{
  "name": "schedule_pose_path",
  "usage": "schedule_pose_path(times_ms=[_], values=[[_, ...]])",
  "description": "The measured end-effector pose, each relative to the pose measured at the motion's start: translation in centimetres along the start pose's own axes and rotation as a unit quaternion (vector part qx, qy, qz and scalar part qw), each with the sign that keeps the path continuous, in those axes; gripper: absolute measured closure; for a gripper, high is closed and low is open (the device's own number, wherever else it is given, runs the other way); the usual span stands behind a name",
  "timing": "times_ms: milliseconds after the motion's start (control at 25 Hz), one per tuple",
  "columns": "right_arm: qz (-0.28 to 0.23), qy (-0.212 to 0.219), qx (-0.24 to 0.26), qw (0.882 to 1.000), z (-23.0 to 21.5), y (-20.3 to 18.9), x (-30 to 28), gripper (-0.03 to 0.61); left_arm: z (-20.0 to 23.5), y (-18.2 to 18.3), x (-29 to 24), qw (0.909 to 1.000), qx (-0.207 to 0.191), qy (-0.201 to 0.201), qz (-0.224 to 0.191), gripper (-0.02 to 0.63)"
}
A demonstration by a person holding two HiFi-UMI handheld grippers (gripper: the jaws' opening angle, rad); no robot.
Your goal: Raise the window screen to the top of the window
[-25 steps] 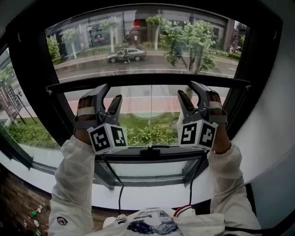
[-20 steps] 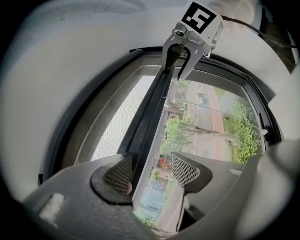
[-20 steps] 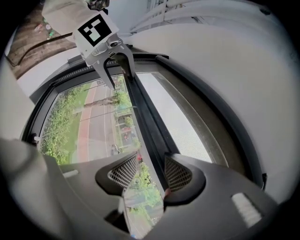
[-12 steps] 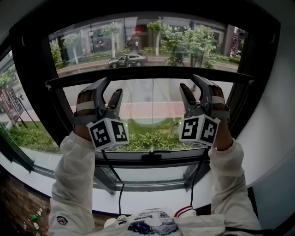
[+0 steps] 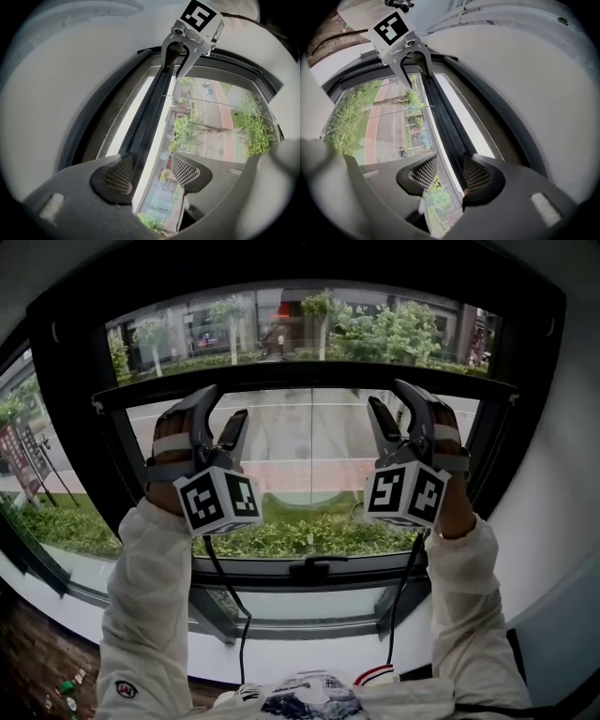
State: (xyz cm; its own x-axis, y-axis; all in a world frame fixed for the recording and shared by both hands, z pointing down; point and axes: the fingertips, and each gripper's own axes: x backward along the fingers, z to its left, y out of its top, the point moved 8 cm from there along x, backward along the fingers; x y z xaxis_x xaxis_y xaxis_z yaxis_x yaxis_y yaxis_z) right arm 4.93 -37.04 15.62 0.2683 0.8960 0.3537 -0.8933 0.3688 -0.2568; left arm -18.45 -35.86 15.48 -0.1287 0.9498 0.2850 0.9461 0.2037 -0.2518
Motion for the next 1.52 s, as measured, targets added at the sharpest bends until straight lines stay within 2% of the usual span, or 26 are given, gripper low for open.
schedule_pose_path(times_ms=[840,1160,1320,1520], values=[[-0.015,-0.033,-0.005,0.999,-2.9,0.9,-1.7,0.407,3.3,0.7,-1.4,0.9996,-0.006,0.029,0.003,0.353],[-0.013,-0.046,-0.023,0.999,-4.3,1.7,-2.4,0.407,4.7,1.1,-2.2,0.999,-0.007,0.043,0.006,0.353],[-0.023,-0.055,-0.011,0.998,-4.9,1.5,-3.1,0.407,5.5,1.2,-2.7,0.9985,-0.013,0.053,0.007,0.353],[-0.021,-0.064,-0.025,0.997,-6.0,2.2,-3.4,0.411,6.4,1.4,-3.2,0.9978,-0.013,0.065,0.006,0.353]])
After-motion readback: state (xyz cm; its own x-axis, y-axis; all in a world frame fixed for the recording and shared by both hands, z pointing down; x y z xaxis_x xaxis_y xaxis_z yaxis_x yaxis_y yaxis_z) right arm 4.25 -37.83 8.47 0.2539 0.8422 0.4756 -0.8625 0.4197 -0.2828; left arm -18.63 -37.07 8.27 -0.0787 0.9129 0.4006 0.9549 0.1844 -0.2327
